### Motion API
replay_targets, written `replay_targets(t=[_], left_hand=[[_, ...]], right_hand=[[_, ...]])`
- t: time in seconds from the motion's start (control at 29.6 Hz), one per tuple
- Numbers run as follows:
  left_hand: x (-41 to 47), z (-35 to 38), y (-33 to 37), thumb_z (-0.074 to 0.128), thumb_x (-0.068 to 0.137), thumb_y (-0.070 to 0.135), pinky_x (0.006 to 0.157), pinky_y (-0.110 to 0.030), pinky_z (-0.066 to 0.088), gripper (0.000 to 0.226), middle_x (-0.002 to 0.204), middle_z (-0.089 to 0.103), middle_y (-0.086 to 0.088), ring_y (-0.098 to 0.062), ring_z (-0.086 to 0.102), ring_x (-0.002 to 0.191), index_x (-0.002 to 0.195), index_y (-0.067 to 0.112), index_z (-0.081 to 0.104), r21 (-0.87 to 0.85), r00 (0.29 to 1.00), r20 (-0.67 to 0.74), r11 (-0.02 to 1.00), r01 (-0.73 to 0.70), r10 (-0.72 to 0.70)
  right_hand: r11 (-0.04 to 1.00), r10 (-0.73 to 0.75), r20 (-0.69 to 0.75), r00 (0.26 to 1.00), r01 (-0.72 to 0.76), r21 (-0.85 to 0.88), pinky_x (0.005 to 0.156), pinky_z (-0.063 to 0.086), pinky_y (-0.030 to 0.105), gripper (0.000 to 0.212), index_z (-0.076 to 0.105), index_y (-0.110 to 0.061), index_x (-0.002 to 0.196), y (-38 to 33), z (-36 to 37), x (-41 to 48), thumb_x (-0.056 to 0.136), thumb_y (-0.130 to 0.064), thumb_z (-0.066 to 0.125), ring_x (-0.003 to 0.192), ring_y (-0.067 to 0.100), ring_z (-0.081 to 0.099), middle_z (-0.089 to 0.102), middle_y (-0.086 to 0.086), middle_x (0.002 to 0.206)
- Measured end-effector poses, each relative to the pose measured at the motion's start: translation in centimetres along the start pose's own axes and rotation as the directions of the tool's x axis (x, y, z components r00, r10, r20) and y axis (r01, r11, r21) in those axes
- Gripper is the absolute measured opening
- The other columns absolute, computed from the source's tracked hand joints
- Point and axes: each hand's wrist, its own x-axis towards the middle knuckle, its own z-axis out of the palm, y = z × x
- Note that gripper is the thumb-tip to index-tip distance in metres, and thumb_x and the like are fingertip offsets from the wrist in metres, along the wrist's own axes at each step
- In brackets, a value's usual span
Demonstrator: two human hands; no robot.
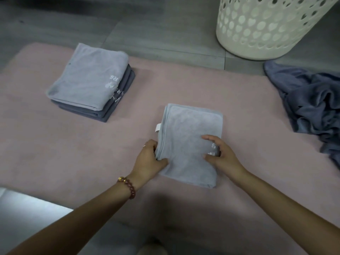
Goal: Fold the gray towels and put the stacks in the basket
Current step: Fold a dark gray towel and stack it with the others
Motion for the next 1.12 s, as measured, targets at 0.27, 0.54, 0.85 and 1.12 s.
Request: replay_targets(t=[0.27, 0.54, 0.85, 1.12], left_hand=[[1.8, -5.5, 2.4, 0.057, 0.082, 0.001, 0.106, -0.011, 0.028, 0.072, 0.137, 0.047, 0.022, 0.004, 0.04, 0.129, 0.135, 0.047, 0.041, -0.191, 0.896, 0.116, 0.894, -0.404, 0.429], [11.2, -15.7, 3.7, 0.066, 0.084, 0.004, 0.102, -0.004, 0.027, 0.06, 0.139, 0.044, 0.004, 0.019, 0.04, 0.119, 0.138, 0.014, 0.042, -0.002, 0.899, -0.089, 0.903, -0.43, 0.428], [12.1, -10.7, -1.0, 0.078, 0.054, 0.002, 0.085, -0.046, 0.052, 0.06, 0.128, 0.057, -0.022, -0.04, 0.061, 0.108, 0.113, 0.012, 0.068, 0.866, 0.913, -0.022, 0.464, -0.186, 0.407], [9.7, -8.2, -0.2, 0.016, 0.094, 0.037, 0.114, -0.042, 0.014, 0.059, 0.158, 0.007, -0.008, -0.032, 0.012, 0.144, 0.151, 0.023, 0.007, 0.818, 1.0, 0.005, 0.575, -0.021, 0.029]], right_hand=[[0.939, 0.047, 0.033, 0.998, -0.055, 0.339, 0.096, 0.049, 0.036, 0.068, 0.054, -0.033, 0.129, -3.8, 0.5, 1.7, 0.081, 0.014, 0.052, 0.115, 0.019, 0.058, 0.055, 0.0, 0.132], [0.981, -0.162, -0.024, 0.986, 0.164, 0.105, 0.109, 0.036, 0.032, 0.074, 0.042, -0.028, 0.137, -9.8, 4.2, 14.8, 0.077, 0.006, 0.067, 0.124, 0.014, 0.046, 0.036, 0.001, 0.142], [0.812, -0.253, 0.03, 0.967, 0.229, -0.536, 0.11, 0.021, 0.021, 0.057, 0.038, -0.022, 0.143, -3.3, 10.2, 14.7, 0.088, -0.011, 0.045, 0.142, 0.019, 0.021, 0.003, 0.003, 0.158], [0.677, -0.163, 0.593, 0.788, 0.527, -0.514, 0.114, 0.019, 0.017, 0.045, 0.046, -0.019, 0.138, -2.1, 3.3, 9.2, 0.093, -0.022, 0.051, 0.139, 0.006, 0.025, 0.02, -0.01, 0.152]])
